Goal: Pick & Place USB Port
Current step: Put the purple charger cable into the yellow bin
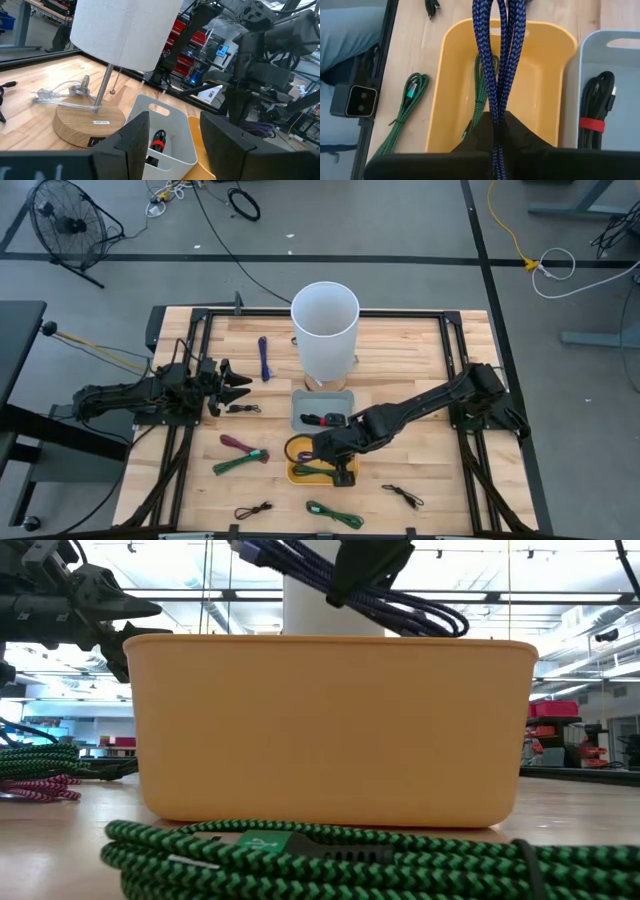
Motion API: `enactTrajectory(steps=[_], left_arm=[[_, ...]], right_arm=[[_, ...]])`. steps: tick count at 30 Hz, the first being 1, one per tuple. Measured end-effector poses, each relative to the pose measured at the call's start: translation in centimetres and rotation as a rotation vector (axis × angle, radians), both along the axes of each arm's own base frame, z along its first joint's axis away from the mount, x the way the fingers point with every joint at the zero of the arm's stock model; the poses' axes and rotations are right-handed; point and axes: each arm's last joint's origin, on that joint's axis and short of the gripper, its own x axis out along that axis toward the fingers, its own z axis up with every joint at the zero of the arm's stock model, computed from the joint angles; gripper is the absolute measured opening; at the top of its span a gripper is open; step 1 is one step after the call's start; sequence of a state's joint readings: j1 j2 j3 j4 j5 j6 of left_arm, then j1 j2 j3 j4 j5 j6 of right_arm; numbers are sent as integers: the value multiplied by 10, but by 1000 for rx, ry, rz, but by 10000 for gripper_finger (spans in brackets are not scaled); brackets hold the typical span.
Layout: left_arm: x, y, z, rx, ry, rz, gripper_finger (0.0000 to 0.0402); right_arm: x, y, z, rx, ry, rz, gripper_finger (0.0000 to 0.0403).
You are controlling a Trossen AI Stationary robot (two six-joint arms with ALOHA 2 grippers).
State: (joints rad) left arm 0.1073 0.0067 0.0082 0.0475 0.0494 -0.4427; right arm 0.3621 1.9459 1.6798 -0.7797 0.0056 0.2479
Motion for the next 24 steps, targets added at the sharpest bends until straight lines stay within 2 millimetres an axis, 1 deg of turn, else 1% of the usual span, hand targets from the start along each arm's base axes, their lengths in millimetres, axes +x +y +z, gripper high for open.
enactTrajectory(steps=[7,17,19,24], left_arm=[[0,0,0,1,0,0,181],[0,0,0,0,0,0,181],[0,0,0,1,0,-1,181],[0,0,0,0,0,0,181]], right_arm=[[4,1,-1,18,-27,-15,4],[4,1,-1,25,-23,-28,7],[4,1,-1,23,-23,-29,18],[4,1,-1,23,-23,-30,65]])
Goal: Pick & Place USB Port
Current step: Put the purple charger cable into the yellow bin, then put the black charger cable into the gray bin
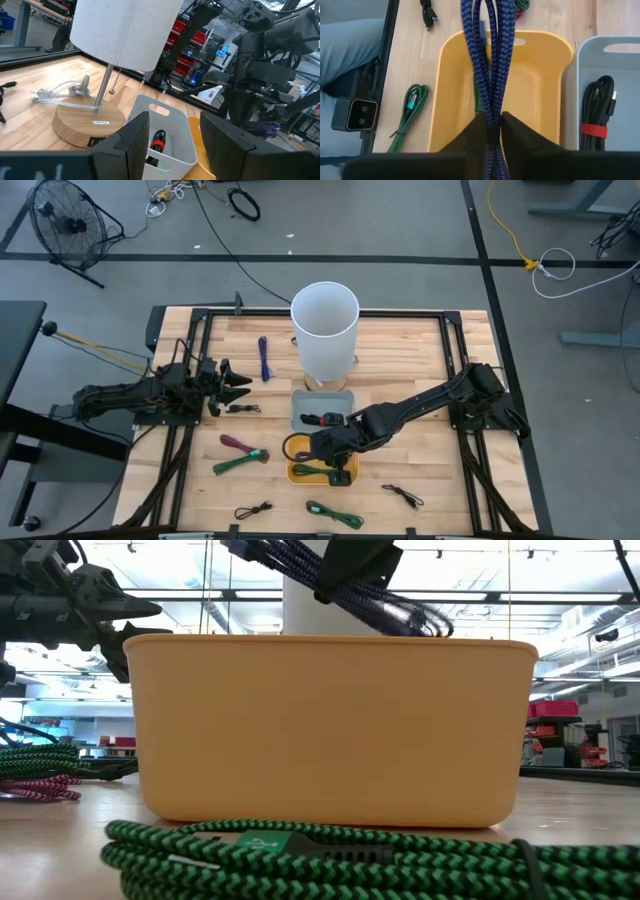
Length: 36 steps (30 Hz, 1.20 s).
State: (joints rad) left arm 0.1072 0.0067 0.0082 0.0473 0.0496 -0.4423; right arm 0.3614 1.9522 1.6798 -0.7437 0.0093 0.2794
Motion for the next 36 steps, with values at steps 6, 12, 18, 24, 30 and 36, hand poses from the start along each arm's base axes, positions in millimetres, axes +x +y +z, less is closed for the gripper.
enactTrajectory(steps=[6,12,18,24,30,36], left_arm=[[0,0,0,0,0,0,181],[0,0,0,0,0,0,181],[0,0,0,0,0,0,181],[0,0,0,0,0,0,181],[0,0,0,0,0,0,181],[0,0,0,0,0,0,181]], right_arm=[[0,0,0,0,-1,0,114],[0,0,0,0,-1,-1,140],[-4,0,-2,25,55,17,144],[-21,2,-8,222,336,-43,136],[-48,20,-11,234,571,-98,123],[-79,47,-10,105,685,-136,115]])
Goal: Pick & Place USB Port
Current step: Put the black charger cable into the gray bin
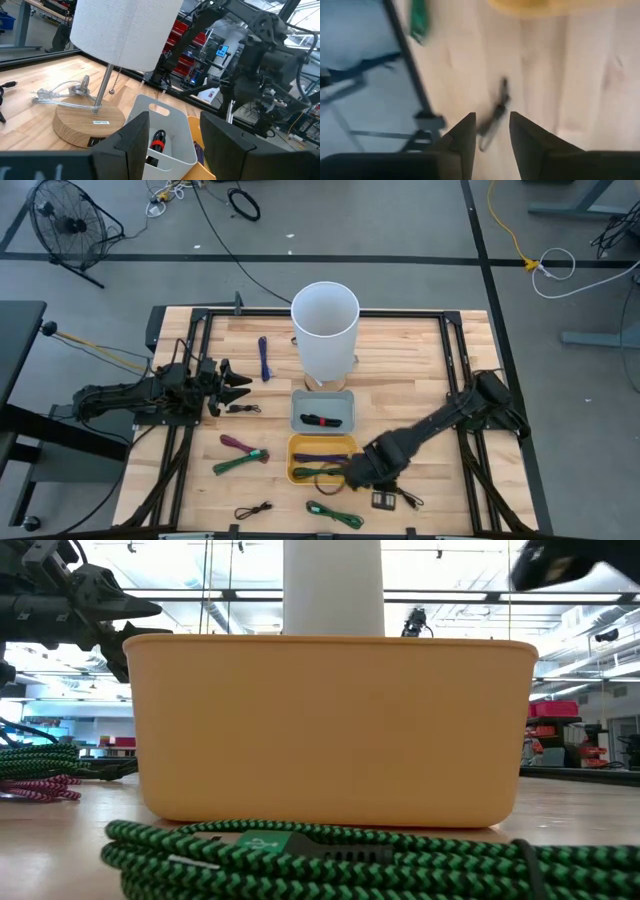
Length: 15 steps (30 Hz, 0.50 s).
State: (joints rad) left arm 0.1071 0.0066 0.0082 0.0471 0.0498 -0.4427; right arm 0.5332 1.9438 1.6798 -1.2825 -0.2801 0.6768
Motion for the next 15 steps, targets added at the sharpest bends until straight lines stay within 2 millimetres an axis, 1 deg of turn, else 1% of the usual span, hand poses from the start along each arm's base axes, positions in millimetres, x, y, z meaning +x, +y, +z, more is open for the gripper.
enactTrajectory(steps=[3,8,11,15], left_arm=[[0,0,0,0,0,0,181],[0,-1,0,0,0,-21,181],[0,-1,0,-27,-4,-48,181],[0,-2,0,-43,-4,-58,181]], right_arm=[[-19,14,0,-113,42,8,112],[-48,35,0,-278,79,-42,111],[-57,45,0,-305,74,-52,110],[-63,51,0,-315,71,-88,105]])
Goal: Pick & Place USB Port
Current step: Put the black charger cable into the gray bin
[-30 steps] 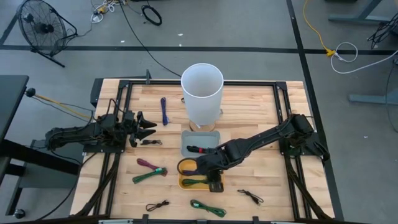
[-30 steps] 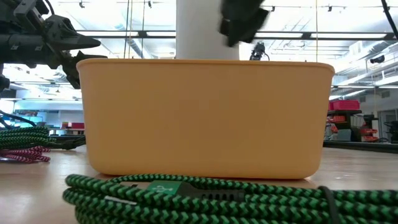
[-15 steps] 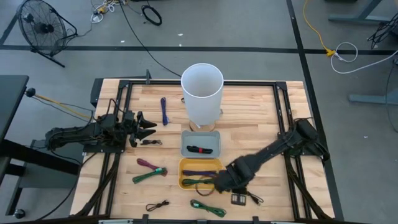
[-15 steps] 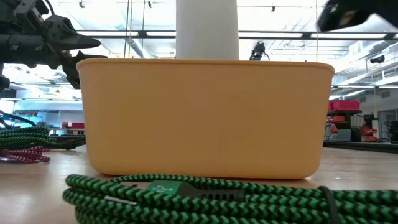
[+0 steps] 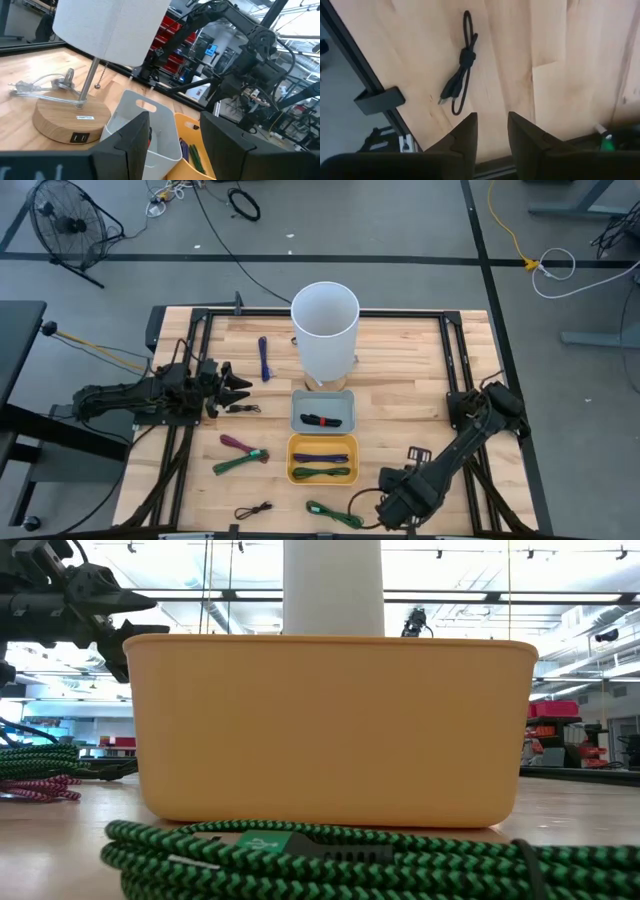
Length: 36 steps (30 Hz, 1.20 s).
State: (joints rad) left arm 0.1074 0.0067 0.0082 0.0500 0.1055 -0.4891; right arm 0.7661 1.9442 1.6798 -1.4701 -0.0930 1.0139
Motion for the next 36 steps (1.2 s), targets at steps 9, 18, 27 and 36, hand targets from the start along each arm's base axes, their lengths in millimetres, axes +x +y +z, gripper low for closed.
enactTrajectory(steps=[9,18,27,36], left_arm=[[0,0,0,1,0,-3,181],[0,2,0,27,5,55,181],[0,4,-1,60,13,126,181],[0,4,0,60,4,134,181]], right_arm=[[-26,23,-8,-103,-89,-109,74],[-39,31,-41,-102,-109,-162,41],[-35,30,-62,14,-190,-260,39],[-30,16,-75,21,-208,-335,48]])
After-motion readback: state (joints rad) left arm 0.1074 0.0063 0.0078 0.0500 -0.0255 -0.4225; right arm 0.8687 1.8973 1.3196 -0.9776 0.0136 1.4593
